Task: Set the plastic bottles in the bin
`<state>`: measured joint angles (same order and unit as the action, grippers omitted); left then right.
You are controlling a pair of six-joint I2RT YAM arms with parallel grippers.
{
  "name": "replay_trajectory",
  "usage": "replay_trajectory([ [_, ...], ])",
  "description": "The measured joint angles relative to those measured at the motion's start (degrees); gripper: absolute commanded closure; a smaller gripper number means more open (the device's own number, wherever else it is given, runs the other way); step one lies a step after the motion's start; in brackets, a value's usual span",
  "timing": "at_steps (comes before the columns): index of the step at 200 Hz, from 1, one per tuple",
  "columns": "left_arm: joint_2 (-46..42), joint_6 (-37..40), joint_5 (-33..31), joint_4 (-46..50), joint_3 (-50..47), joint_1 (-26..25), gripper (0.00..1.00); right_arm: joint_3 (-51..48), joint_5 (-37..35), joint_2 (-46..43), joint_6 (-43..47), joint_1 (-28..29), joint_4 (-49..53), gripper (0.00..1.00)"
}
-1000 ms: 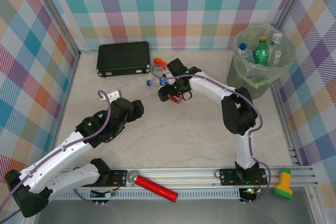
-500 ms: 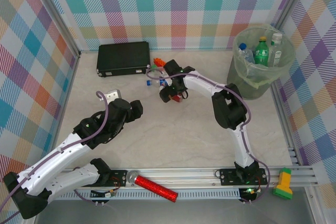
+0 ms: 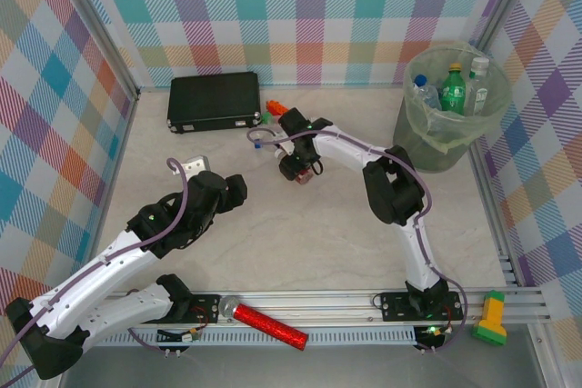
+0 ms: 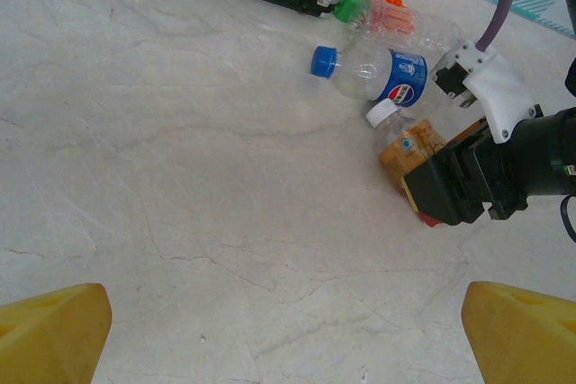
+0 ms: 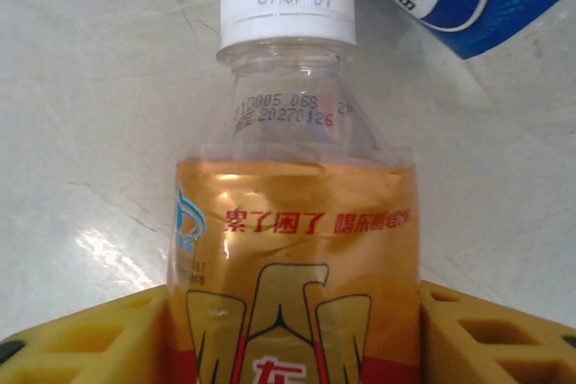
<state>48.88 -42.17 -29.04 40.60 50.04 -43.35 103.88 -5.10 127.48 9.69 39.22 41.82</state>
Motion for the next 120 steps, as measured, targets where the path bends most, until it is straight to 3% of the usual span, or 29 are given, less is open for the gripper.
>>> replay_trajectory([
  [58,-1.81,0.0,-0.02,0.83,0.02,0.0,0.0,-1.84,1.49,-2.64,-0.48,1.29,0.48,0.43],
  [120,-3.23,0.94,0.33,1.27,0.02,0.0,0.0,-5.9,0.85,-21.22,-2.6,1.73,0.7,0.45],
])
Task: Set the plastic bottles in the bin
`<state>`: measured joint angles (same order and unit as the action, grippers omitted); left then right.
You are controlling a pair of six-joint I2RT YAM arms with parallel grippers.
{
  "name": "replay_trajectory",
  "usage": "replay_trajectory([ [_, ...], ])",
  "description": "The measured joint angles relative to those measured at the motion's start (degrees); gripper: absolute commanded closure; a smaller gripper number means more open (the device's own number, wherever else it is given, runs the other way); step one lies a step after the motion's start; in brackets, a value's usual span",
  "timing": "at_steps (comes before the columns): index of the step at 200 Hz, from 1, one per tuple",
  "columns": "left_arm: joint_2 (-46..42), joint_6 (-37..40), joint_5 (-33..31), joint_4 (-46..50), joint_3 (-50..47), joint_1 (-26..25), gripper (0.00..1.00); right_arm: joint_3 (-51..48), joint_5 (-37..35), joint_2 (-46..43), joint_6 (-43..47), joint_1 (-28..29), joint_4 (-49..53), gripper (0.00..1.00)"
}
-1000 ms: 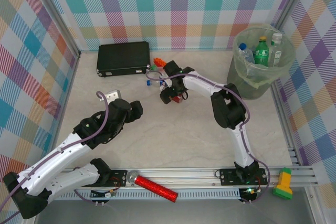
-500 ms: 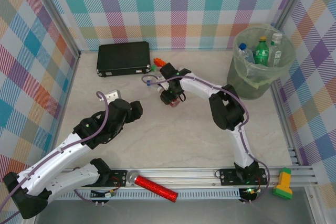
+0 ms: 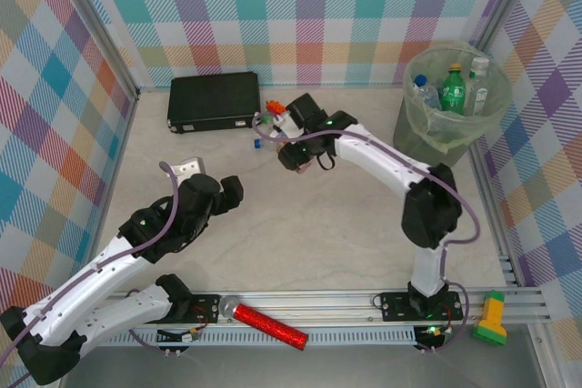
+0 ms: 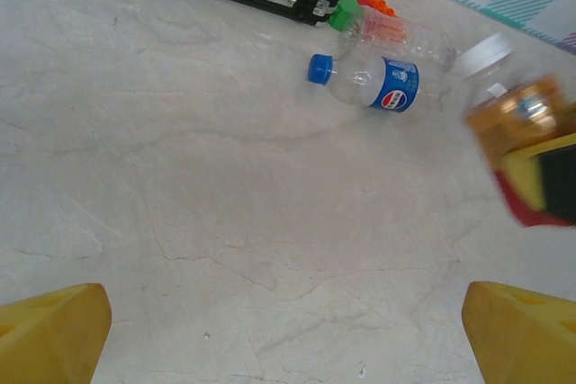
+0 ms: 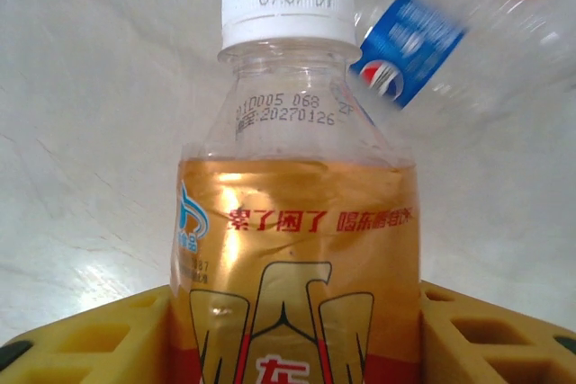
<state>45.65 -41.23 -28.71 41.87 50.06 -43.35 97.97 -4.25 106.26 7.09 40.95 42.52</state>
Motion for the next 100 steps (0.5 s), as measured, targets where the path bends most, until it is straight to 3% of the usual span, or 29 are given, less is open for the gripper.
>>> replay_trajectory([
  [50,-1.33,3.08,3.19,-1.03,0.0,0.0,0.0,0.37,-1.92,-10.78,-2.08,-2.4,2.21,0.49],
  [100,-2.25,4.96,5.75,-3.04,0.0,0.0,0.0,3.13,-0.37,-15.89,-5.79,-14.08,6.84,0.53],
])
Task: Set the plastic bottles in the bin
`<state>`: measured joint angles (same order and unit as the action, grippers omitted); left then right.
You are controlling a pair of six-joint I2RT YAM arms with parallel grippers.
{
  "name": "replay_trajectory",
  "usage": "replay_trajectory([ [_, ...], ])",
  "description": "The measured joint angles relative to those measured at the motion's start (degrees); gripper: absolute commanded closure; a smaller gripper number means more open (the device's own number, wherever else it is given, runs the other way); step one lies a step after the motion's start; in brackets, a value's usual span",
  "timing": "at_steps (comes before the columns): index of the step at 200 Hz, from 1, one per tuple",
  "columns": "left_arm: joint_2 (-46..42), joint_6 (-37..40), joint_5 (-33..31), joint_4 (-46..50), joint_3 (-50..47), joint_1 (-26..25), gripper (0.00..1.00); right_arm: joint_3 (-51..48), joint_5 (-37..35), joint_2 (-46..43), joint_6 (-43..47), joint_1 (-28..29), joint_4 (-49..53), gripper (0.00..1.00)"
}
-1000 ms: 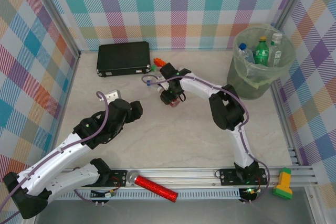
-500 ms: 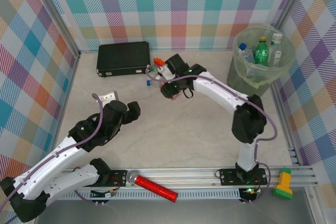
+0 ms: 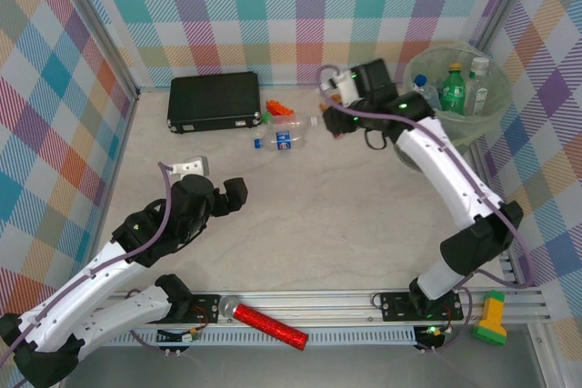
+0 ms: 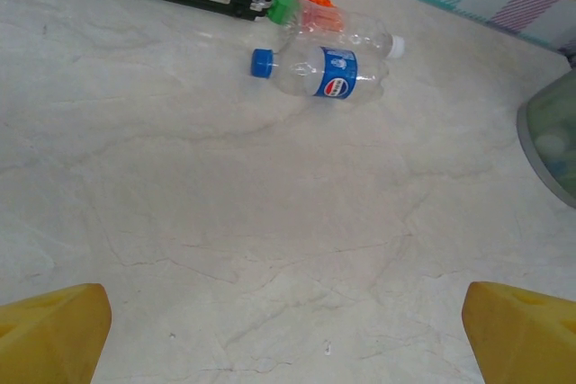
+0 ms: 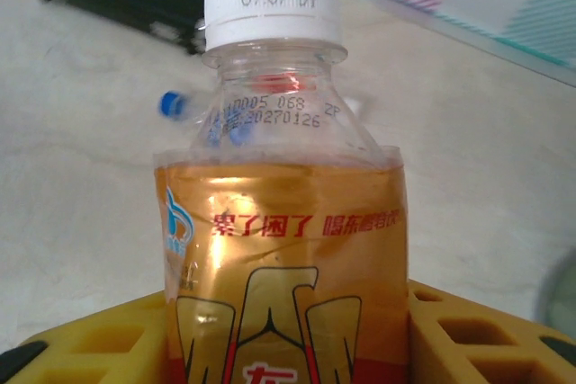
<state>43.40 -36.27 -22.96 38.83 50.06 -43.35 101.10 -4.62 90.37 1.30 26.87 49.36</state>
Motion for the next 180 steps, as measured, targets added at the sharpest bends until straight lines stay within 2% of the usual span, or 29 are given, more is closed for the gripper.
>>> replay_trajectory([
  [56,-0.17,1.05,2.38,-1.11,-0.07,0.0,0.0,0.92,0.52,-6.08,-4.42,-14.14,1.92,0.53],
  [117,-0.79,1.22,4.66,-2.4,-1.16,0.0,0.0,6.01,-1.03,-5.55,-10.01,-28.0,3.13,0.5],
  [180,-2.54,1.2,6.29,-3.76,-3.41,0.0,0.0,13.25,-6.01,0.92,-13.62,-35.67,4.35,0.51],
])
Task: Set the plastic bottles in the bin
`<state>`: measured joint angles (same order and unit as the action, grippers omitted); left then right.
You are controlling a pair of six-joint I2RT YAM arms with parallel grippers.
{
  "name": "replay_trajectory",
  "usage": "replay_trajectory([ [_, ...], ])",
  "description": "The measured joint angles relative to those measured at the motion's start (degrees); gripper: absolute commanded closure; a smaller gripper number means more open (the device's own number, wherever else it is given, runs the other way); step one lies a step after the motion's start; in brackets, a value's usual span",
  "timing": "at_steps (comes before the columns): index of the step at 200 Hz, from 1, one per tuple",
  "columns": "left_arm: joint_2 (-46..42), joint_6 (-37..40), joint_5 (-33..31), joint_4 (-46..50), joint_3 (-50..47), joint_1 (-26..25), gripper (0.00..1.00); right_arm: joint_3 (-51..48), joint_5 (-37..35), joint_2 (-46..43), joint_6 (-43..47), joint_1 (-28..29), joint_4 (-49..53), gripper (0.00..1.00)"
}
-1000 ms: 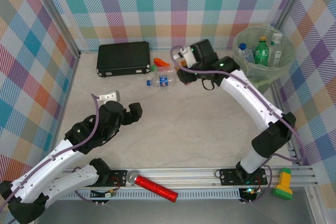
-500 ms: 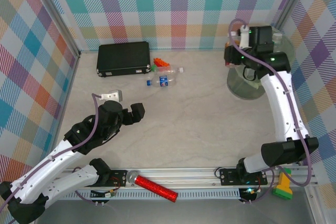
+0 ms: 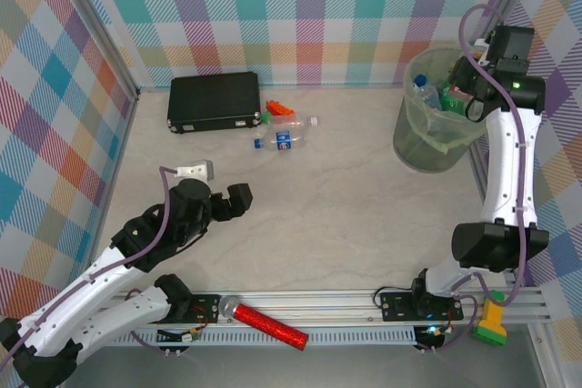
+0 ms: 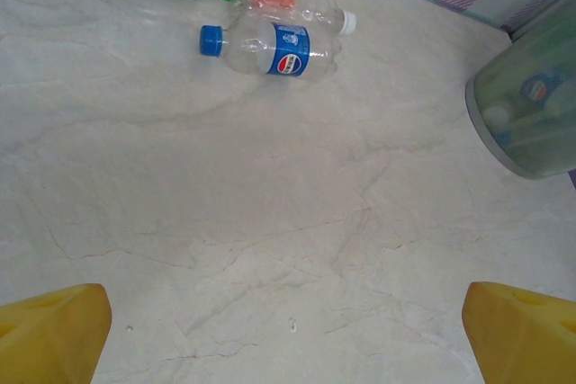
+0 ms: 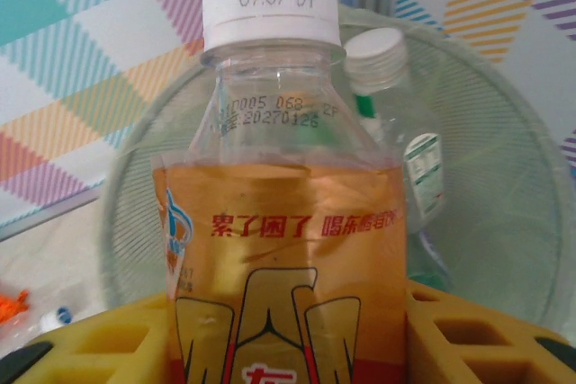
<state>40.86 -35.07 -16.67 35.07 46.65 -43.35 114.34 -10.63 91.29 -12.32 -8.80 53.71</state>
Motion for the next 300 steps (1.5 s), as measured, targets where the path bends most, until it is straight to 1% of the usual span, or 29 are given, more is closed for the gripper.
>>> replay_trajectory([
  [32,-0.17,-0.02,0.61,-0.59,-0.42,0.0,0.0,0.76,-3.15,2.8,-0.55,-1.14,0.44,0.51],
  [55,-0.57,-0.02,0.72,-0.76,-0.57,0.0,0.0,1.18,-5.25,4.5,-0.55,-1.68,0.55,0.48],
  [82,-1.22,-0.02,0.68,-0.72,-1.05,0.0,0.0,1.2,-6.58,5.88,-0.55,-2.56,0.59,0.48],
  [88,-1.29,-0.02,0.66,-0.7,-1.11,0.0,0.01,1.27,-6.75,6.21,-0.57,-2.86,0.61,0.46],
  [94,-1.31,-0.02,0.61,-0.68,-1.11,0.0,0.0,1.31,-6.93,6.47,-0.55,-3.08,0.59,0.41],
  [99,-1.31,-0.02,0.59,-0.72,-1.11,0.0,0.0,1.33,-7.02,6.69,-0.5,-3.28,0.61,0.36],
  [105,-1.31,-0.02,0.57,-0.7,-1.11,0.0,0.0,1.4,-7.13,6.97,-0.46,-3.52,0.66,0.26],
  [107,-1.31,-0.02,0.57,-0.7,-1.11,0.0,0.0,1.4,-7.21,7.06,-0.7,-3.58,0.66,0.25],
  [186,-1.18,-0.02,0.57,-0.72,-1.11,0.0,0.0,1.42,-5.6,6.1,-0.81,-3.89,0.85,0.23],
  [199,-1.18,-0.02,0.57,-0.72,-1.11,0.0,0.0,1.4,-4.9,5.16,-0.96,-3.89,0.83,0.17],
  [207,-1.18,-0.02,0.57,-0.72,-1.11,0.0,0.0,1.33,-4.31,4.44,-1.09,-3.89,0.83,0.14],
  [213,-1.18,-0.02,0.57,-0.72,-1.11,0.0,0.0,1.2,-3.76,3.82,-1.4,-3.89,0.81,0.09],
  [220,-1.18,-0.02,0.57,-0.72,-1.11,0.0,0.0,0.9,-3.1,3.02,-1.73,-3.89,0.76,0.0],
  [250,-0.79,-0.02,0.59,-0.74,-1.14,0.0,0.0,-1.64,0.13,-0.55,-2.49,-3.87,0.37,0.01],
  [276,0.94,-0.02,0.59,-0.83,-1.14,0.0,0.0,-4.68,2.6,-3.56,-3.32,-2.64,-0.04,0.01],
  [300,3.87,-0.02,0.57,-1.25,-1.14,0.0,0.0,-8.04,3.82,-6.62,-3.43,1.18,-0.57,0.01],
])
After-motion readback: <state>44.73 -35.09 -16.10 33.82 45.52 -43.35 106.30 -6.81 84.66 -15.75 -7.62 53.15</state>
